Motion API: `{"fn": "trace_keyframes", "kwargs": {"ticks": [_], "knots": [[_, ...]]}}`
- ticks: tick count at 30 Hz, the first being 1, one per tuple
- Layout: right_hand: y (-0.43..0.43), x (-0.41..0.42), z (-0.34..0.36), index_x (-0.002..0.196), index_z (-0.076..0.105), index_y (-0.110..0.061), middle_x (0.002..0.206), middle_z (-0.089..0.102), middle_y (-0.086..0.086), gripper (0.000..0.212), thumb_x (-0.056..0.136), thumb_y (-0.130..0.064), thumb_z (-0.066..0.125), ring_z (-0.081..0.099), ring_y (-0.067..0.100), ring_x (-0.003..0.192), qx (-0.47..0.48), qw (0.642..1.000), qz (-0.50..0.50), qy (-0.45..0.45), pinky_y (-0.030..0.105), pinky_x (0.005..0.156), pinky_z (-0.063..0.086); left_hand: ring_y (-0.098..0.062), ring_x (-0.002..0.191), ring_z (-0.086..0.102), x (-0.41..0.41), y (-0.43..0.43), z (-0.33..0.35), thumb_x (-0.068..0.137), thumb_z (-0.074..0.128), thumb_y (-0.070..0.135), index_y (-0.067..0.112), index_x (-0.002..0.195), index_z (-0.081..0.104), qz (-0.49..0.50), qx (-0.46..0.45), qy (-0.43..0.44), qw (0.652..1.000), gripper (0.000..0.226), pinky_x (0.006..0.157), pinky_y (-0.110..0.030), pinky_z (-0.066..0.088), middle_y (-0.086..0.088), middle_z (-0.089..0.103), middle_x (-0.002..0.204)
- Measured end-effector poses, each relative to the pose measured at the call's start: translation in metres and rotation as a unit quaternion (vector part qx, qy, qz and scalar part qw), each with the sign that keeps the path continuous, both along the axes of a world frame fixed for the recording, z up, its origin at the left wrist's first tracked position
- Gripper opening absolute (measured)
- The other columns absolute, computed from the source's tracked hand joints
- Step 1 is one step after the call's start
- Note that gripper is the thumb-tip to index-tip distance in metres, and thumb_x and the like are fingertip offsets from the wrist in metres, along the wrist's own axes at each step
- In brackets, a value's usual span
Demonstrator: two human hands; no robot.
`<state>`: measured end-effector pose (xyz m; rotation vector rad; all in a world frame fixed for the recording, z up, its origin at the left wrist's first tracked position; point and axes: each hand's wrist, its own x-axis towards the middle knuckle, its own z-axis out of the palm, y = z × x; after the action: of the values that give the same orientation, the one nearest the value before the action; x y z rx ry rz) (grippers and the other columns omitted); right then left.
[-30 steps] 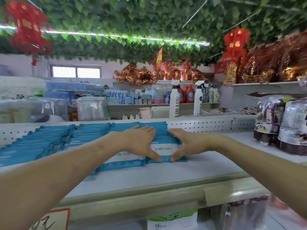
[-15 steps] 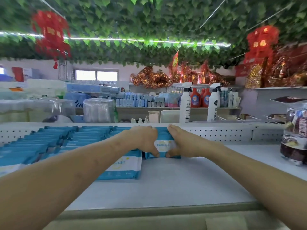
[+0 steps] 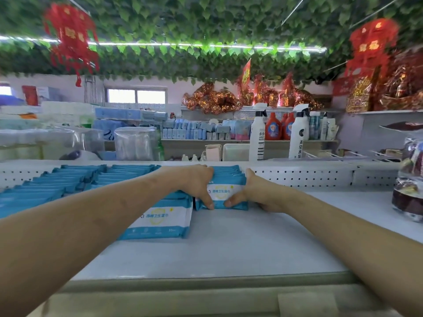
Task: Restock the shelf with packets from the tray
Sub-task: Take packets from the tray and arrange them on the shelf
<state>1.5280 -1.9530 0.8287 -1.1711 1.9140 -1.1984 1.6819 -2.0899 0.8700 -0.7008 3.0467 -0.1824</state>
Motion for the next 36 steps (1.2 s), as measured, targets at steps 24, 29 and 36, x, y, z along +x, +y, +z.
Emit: {"fn": "trace_keyframes", "kwargs": {"ticks": [24,29,36], "knots": [[-0.004,0.002,0.003,0.139,0.056,-0.013,0.127,0.071,0.012,0.088,0.062,0.02,0.084,0.068,0.031,0.119,-0.041,0.986,0.106,-0.125,0.051,0.104,0.054,-0.021,0.11,0.057,0.017,0.002,0.009,0.077,0.083,0.061,0.018,0.135,0.042,-0.012,0.08,0.04,0.996,0.083,0.101,-0.041,0.05,0.002,0.058,0.126],[0.013,0.027,0.038,0.163,0.017,-0.023,0.16,0.039,0.008,0.118,0.072,-0.005,0.09,0.048,0.022,0.129,-0.06,0.997,-0.013,0.051,0.04,0.111,0.043,-0.021,0.15,0.035,0.096,-0.007,0.036,0.089,0.061,0.072,0.021,0.164,0.015,0.006,0.095,0.035,0.995,0.103,0.124,-0.038,0.028,0.004,0.026,0.168],[0.023,0.114,0.044,0.164,0.006,-0.037,0.171,0.008,-0.016,0.109,0.084,-0.061,0.075,0.023,0.007,0.151,-0.004,0.93,0.122,0.347,0.029,0.119,0.022,-0.011,0.153,0.024,0.176,-0.024,0.043,0.085,0.068,0.067,0.024,0.165,0.013,0.025,0.125,-0.028,0.991,0.106,0.116,-0.021,0.018,0.013,0.021,0.168]]}}
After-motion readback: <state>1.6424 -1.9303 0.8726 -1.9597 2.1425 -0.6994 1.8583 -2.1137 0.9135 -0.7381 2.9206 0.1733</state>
